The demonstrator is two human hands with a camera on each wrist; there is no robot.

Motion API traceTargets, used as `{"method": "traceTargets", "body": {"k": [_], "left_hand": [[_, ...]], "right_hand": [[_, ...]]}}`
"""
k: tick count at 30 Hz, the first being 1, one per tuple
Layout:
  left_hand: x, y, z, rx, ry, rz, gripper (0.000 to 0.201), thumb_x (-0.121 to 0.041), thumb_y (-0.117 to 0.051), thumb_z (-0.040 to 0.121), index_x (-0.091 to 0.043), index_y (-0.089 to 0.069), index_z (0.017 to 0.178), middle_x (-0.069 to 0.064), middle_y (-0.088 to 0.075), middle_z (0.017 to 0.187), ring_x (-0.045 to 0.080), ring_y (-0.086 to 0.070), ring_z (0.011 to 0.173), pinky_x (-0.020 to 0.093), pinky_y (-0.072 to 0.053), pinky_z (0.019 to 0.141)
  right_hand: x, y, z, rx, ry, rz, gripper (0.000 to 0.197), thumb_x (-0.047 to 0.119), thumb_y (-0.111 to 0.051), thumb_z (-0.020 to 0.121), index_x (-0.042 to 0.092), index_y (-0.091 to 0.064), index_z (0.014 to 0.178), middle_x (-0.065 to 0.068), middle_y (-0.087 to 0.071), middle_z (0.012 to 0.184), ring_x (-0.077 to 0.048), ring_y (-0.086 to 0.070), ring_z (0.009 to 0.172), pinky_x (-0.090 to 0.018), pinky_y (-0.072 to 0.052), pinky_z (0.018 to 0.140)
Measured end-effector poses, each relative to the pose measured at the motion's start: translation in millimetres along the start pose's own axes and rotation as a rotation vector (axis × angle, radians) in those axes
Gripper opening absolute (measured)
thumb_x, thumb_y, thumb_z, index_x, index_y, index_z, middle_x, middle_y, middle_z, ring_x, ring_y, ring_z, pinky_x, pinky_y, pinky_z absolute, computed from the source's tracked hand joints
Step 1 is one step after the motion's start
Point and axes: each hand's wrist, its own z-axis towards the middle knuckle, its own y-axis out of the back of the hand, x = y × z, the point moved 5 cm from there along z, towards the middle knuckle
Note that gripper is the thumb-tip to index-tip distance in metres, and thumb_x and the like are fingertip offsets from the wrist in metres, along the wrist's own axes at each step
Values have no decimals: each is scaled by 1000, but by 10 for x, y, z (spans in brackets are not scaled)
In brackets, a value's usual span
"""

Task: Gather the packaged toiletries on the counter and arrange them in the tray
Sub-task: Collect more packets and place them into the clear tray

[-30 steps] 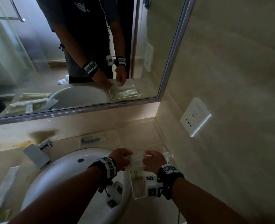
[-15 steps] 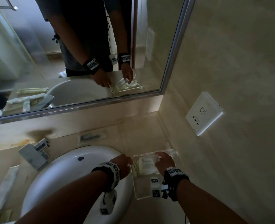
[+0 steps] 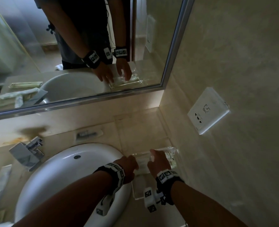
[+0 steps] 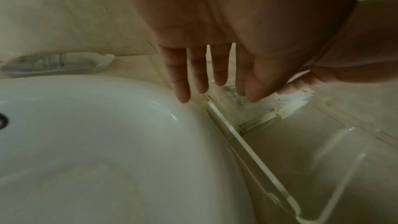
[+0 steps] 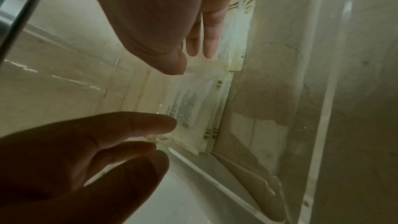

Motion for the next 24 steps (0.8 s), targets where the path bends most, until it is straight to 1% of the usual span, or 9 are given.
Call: {"method": "traceTargets", "body": {"k": [3, 5, 7, 10, 12, 13, 16, 20, 24], "left_hand": [[-78, -57, 45, 48, -54, 132, 49, -33, -50, 94, -28, -43, 142, 1, -24, 155, 29, -34, 136, 42, -38, 109], [-118, -52, 67, 37, -73, 170, 50, -33, -50, 94, -28, -41, 144, 2, -20, 157, 29, -28, 139, 43, -35, 111], [-164, -62, 71, 32, -100, 204, 51, -33, -50, 94, -29, -40, 144, 3, -17, 159, 29, -22, 142, 44, -33, 113], [-204, -119, 75, 53, -127, 262, 53, -34, -49, 93, -30, -39, 145, 4, -10, 161, 30, -13, 145, 46, -31, 115], [-225, -142, 57, 67, -144, 290, 54, -34, -51, 92, -29, -40, 145, 5, -7, 162, 31, -12, 146, 47, -32, 114], [-227, -151, 52, 74, -146, 301, 54, -34, -51, 92, -28, -41, 145, 5, -6, 162, 32, -12, 145, 47, -33, 114], [-225, -171, 59, 66, -158, 325, 55, -34, -53, 91, -28, -41, 144, 5, -7, 160, 33, -17, 143, 47, -37, 111], [-209, -200, 95, 53, -170, 327, 54, -33, -55, 90, -25, -44, 142, 7, -9, 160, 34, -20, 142, 49, -39, 108], [-174, -144, 50, 47, -142, 274, 54, -31, -55, 89, -24, -45, 142, 8, -11, 160, 34, -21, 141, 49, -38, 110]], "right_hand": [[-37, 70, -43, -73, 92, -34, 42, 27, -52, 89, 29, -53, 131, 2, -43, 138, -16, -45, 126, -27, -38, 103], [-77, 47, -62, -73, 131, -92, 32, 32, -52, 84, 34, -62, 115, 4, -45, 132, -16, -48, 121, -30, -42, 100], [-114, -20, -101, -38, 149, -206, 29, 38, -54, 82, 37, -66, 108, 6, -42, 136, -16, -44, 123, -32, -41, 102], [-186, -128, -159, 4, 134, -325, 32, 50, -55, 80, 44, -65, 110, 8, -28, 152, -19, -26, 140, -40, -25, 116], [-236, -166, -187, 44, 107, -324, 36, 52, -57, 79, 47, -62, 115, 9, -19, 156, -19, -13, 146, -43, -13, 121], [-259, -178, -187, 62, 102, -309, 38, 52, -57, 79, 47, -61, 116, 9, -18, 156, -19, -10, 147, -42, -10, 121], [-297, -179, -173, 80, 114, -239, 41, 51, -60, 77, 45, -62, 117, 6, -17, 158, -20, -10, 147, -36, -13, 121], [-341, -177, -145, 108, 115, -196, 35, 49, -62, 78, 47, -65, 113, 8, -17, 158, -17, -10, 147, -30, -15, 120], [-324, -150, -139, 103, 134, -284, 35, 52, -56, 78, 49, -64, 111, 8, -21, 157, -18, -16, 146, -33, -21, 119]]}}
